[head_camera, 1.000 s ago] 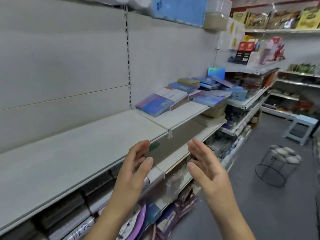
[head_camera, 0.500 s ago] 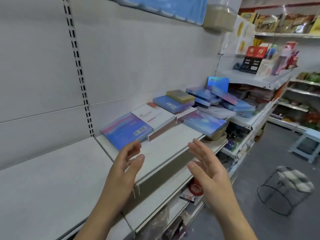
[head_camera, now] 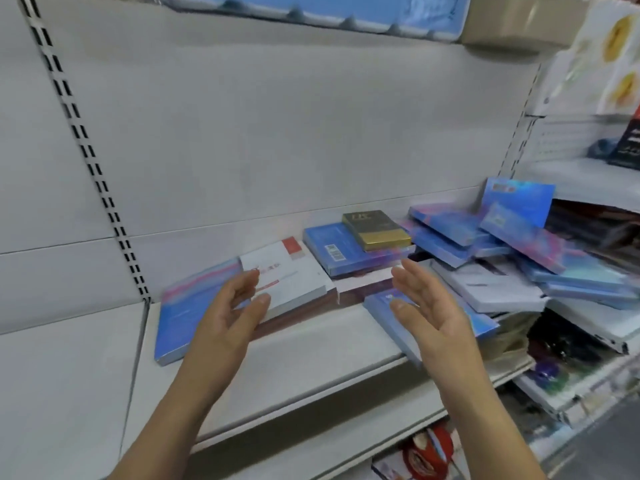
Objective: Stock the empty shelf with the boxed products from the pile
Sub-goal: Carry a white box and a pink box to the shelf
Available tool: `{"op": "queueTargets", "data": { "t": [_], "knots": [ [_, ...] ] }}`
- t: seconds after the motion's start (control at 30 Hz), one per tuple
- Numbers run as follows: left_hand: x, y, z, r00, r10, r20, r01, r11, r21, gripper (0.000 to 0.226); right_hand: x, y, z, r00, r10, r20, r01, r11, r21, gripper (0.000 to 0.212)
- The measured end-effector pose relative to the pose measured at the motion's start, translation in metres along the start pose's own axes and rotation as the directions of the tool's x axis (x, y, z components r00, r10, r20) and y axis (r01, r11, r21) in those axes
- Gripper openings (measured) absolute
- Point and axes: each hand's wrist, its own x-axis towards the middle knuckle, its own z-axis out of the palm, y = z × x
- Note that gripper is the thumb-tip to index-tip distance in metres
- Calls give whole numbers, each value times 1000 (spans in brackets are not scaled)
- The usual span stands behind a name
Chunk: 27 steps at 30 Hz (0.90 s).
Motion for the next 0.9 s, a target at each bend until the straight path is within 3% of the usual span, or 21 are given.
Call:
{"op": "queueTargets", "data": {
  "t": [0.33, 0.5, 0.63, 0.73, 0.8, 0.9],
  "knots": [
    [54, -7, 9, 999, -48, -5, 48, 996, 69, 61, 76, 23, -4, 999, 7, 35, -6, 999, -32, 45],
    [65, -17, 4, 990, -134, -40, 137, 985, 104, 35, 110, 23, -9, 1000, -8, 10, 8, 1000, -8, 48],
    [73, -18, 3, 981, -172, -89, 191, 934, 303, 41, 138, 23, -8, 999, -42, 34, 43, 999, -19, 46],
    [77, -15, 5, 981, -185, -52, 186, 845, 502, 62, 156, 22, -13, 998, -43, 49, 45, 999, -31, 45],
    [81, -13, 11, 980, -198, -21, 154, 687, 710, 78, 166, 22, -19, 998, -51, 32, 53, 997, -60, 43],
    [83, -5, 29, 976, -218, -26, 126, 458, 880, 73, 178, 24, -28, 998, -36, -54, 23, 972, -232, 38]
  ]
}}
